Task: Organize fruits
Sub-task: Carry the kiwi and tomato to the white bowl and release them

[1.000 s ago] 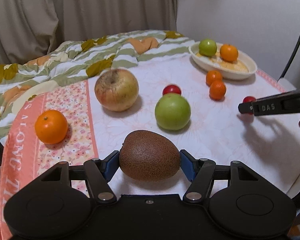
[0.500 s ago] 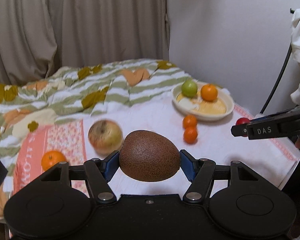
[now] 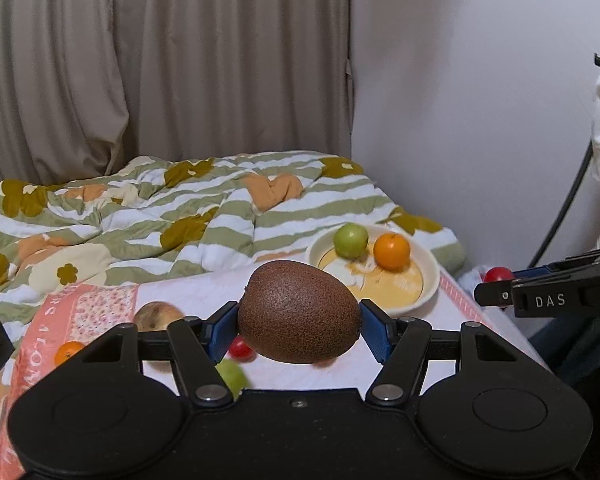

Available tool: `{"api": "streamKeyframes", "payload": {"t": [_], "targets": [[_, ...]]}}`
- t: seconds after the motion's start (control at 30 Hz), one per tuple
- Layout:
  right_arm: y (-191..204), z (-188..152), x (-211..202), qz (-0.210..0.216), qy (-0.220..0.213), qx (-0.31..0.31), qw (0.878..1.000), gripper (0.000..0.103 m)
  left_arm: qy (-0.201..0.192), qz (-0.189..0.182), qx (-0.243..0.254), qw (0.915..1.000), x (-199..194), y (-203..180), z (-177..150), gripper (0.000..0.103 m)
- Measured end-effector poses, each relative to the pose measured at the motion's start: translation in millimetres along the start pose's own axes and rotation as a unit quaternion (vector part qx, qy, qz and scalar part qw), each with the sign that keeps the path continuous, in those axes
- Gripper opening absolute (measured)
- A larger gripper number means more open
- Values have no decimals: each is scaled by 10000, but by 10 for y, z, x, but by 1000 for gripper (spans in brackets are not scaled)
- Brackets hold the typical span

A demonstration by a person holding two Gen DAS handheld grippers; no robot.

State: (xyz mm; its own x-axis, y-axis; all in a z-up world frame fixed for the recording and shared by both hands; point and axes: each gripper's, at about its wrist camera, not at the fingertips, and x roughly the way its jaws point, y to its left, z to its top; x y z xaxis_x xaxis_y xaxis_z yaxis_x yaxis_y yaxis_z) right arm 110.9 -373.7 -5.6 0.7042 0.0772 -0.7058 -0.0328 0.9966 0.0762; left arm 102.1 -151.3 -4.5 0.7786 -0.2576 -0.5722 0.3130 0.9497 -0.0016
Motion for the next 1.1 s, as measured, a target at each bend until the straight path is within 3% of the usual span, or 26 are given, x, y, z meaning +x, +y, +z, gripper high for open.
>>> {"api": "streamKeyframes", "payload": {"t": [0.23, 0.5, 0.83, 1.1], "targets": [[-506, 233, 116, 284, -62, -262, 9992, 47, 6, 288, -397, 9988, 230, -372, 172, 69], [-869, 494, 366, 418, -93, -334, 9985, 47, 160, 334, -560, 9977, 605, -575, 385, 69], [-1014, 752, 833, 327, -66, -127, 9994, 47, 529, 119, -442, 9975, 1388, -555, 596, 69], [-1124, 834, 1296, 231, 224, 174, 9993, 47, 925, 5, -150, 9956, 2093, -501, 673, 69]]}}
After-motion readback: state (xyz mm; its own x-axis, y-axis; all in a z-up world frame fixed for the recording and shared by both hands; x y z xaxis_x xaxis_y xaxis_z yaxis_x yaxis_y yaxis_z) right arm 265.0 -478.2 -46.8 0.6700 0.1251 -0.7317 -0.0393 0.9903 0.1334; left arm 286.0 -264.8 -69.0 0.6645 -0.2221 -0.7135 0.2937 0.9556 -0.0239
